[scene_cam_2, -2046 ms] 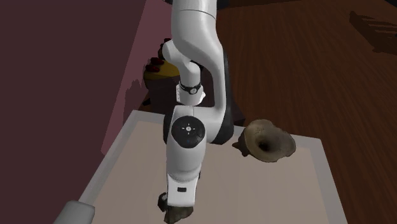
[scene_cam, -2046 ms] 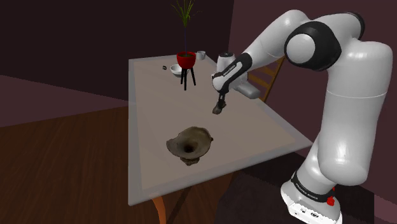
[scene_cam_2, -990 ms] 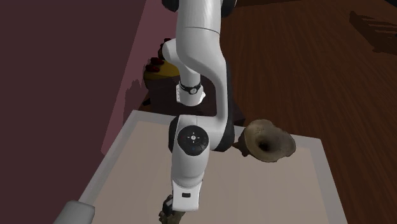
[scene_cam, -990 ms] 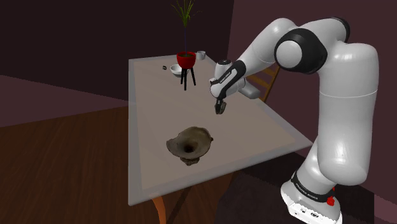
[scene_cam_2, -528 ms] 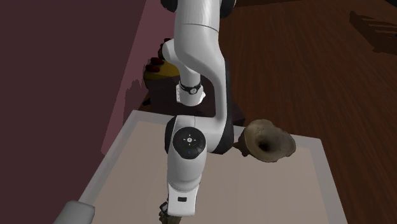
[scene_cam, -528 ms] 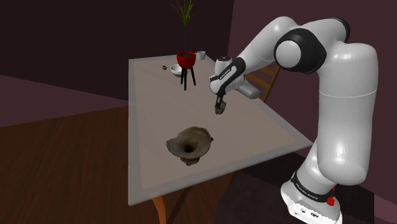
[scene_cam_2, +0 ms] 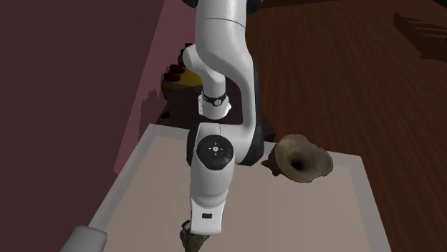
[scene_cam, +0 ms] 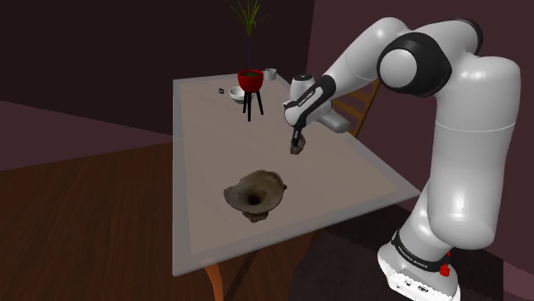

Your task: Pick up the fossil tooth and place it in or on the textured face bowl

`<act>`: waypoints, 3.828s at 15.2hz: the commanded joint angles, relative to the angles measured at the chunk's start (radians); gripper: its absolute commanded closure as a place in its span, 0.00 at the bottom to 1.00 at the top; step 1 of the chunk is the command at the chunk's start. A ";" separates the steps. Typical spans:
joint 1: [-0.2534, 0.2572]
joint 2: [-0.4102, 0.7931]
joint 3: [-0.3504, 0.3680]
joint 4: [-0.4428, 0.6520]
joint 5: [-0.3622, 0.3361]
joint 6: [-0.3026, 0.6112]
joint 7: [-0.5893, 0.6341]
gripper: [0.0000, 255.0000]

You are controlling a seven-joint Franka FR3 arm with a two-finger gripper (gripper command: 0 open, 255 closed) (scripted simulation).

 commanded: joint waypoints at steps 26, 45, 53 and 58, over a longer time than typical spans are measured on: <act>0.045 -0.224 -0.036 0.107 -0.105 -0.348 0.039 1.00; 0.173 -0.407 0.086 0.043 -0.203 -0.494 0.318 1.00; 0.263 -0.442 0.199 0.021 -0.208 -0.544 0.517 1.00; 0.319 -0.431 0.267 0.044 -0.198 -0.578 0.632 1.00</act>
